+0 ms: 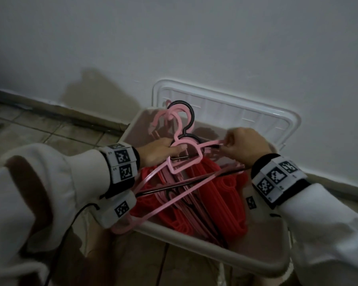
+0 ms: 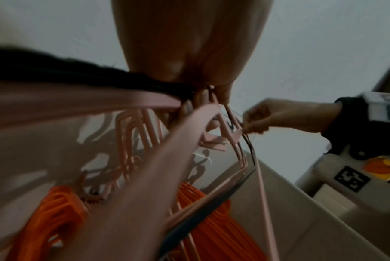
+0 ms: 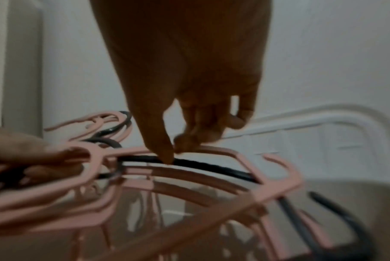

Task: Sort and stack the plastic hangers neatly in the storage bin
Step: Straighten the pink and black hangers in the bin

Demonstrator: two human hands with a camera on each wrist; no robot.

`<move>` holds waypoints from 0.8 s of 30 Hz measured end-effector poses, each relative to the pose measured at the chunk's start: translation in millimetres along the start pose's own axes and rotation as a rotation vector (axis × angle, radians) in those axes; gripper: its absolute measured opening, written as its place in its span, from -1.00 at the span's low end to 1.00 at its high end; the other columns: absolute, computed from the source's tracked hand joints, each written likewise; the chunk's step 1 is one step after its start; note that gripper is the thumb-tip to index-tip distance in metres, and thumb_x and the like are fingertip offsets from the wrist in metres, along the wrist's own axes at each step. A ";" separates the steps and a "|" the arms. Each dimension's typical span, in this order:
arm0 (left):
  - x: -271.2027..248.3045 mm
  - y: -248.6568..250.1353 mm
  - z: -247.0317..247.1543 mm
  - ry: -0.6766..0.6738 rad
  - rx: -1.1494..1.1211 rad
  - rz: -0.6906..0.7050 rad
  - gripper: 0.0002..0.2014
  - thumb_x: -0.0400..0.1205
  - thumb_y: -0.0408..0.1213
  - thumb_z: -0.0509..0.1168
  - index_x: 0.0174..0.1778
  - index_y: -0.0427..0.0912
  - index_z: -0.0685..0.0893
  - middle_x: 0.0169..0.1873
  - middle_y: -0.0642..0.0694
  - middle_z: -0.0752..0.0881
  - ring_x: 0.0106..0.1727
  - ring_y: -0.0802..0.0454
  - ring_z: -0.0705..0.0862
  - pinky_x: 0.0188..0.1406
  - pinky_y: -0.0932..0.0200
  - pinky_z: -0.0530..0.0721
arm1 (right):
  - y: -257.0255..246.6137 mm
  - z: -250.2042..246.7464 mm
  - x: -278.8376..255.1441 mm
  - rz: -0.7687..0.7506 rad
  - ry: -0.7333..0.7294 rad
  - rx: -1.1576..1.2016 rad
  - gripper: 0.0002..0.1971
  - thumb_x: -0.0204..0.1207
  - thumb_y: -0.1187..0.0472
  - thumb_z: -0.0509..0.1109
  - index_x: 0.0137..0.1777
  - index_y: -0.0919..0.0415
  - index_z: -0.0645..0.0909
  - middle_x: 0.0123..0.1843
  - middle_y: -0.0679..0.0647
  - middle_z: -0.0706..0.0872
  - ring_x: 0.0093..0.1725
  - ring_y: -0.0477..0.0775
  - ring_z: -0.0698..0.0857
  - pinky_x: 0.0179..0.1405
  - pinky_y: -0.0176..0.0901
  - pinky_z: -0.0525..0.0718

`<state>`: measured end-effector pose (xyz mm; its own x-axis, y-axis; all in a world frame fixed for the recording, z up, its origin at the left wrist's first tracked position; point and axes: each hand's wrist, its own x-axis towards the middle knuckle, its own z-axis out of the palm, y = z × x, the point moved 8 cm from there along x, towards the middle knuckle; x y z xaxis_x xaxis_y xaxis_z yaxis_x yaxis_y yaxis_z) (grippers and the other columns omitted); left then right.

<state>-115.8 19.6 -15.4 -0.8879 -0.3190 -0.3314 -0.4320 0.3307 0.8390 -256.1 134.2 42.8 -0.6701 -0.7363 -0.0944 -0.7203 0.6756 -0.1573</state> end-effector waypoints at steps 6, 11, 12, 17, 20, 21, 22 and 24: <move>11.3 8.6 13.9 -0.014 0.107 0.020 -0.50 0.68 0.04 0.10 0.18 -0.36 0.64 -0.01 -0.25 0.67 0.01 -0.01 0.58 0.15 0.03 0.50 | -45.6 18.6 -2.3 -0.227 -0.092 0.247 -0.63 0.48 0.02 0.39 0.18 0.23 0.51 0.13 0.20 0.67 0.11 0.20 0.62 -0.01 -0.13 0.49; 27.1 -4.1 18.3 -0.043 0.209 -0.090 -0.25 0.23 0.60 0.02 -0.08 -0.04 0.49 -0.13 -0.05 0.48 -0.09 0.08 0.43 -0.03 0.13 0.35 | -38.3 41.0 0.2 -0.273 -0.143 0.255 -0.67 0.48 0.13 0.41 0.18 0.25 0.53 0.11 0.22 0.70 0.08 0.26 0.67 0.05 0.04 0.62; 30.0 -9.2 19.9 -0.059 0.231 -0.130 -0.16 0.13 0.68 0.00 -0.10 -0.03 0.47 -0.15 -0.05 0.48 -0.11 0.08 0.43 -0.04 0.13 0.36 | -35.9 43.7 1.0 -0.268 -0.129 0.247 -0.71 0.50 0.15 0.39 0.17 0.25 0.55 0.10 0.23 0.71 0.08 0.27 0.67 0.06 0.08 0.62; 36.5 -17.6 25.5 -0.119 0.331 -0.232 -0.27 0.40 0.54 -0.04 -0.25 -0.17 0.44 -0.28 -0.09 0.45 -0.21 0.00 0.41 -0.11 0.20 0.44 | -33.1 57.8 2.9 -0.273 -0.113 0.249 -0.79 0.53 0.28 0.34 0.12 0.35 0.62 0.05 0.29 0.73 0.08 0.28 0.67 0.03 -0.04 0.50; 40.2 -13.5 28.1 -0.125 0.193 -0.199 0.03 0.21 0.66 -0.22 0.35 0.00 0.49 0.29 -0.15 0.53 0.34 -0.06 0.47 0.50 -0.01 0.28 | -29.6 58.7 4.7 -0.264 -0.081 0.260 -0.79 0.54 0.32 0.29 0.15 0.31 0.61 0.08 0.29 0.73 0.10 0.29 0.66 0.02 -0.02 0.50; 39.4 -11.3 29.6 -0.134 0.147 -0.205 -0.04 0.36 0.57 -0.23 0.52 0.00 0.36 0.46 -0.12 0.43 0.50 -0.06 0.37 0.52 0.01 0.23 | -28.1 59.3 5.7 -0.254 -0.078 0.258 -0.79 0.54 0.30 0.29 0.15 0.28 0.61 0.08 0.27 0.73 0.10 0.29 0.66 0.03 0.00 0.52; 38.3 -8.8 31.3 -0.148 0.117 -0.214 -0.16 0.51 0.46 -0.24 0.59 0.00 0.25 0.54 -0.05 0.35 0.55 -0.05 0.30 0.48 0.04 0.26 | -27.2 59.3 6.5 -0.245 -0.081 0.252 -0.78 0.54 0.27 0.29 0.17 0.24 0.60 0.08 0.26 0.73 0.11 0.28 0.67 0.04 0.02 0.54; 41.5 -6.6 31.2 -0.165 0.075 -0.190 -0.33 0.65 0.27 -0.27 0.60 0.01 0.21 0.45 0.04 0.42 0.42 0.01 0.39 0.26 0.19 0.39 | -26.2 59.4 7.1 -0.222 -0.087 0.213 -0.73 0.56 0.21 0.28 0.23 0.17 0.59 0.10 0.24 0.73 0.13 0.29 0.66 0.05 0.06 0.60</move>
<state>-154.7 31.9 -48.2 -0.8008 -0.2347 -0.5511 -0.5986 0.3458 0.7226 -231.3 109.0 -12.1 -0.4759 -0.8717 -0.1171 -0.7872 0.4815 -0.3853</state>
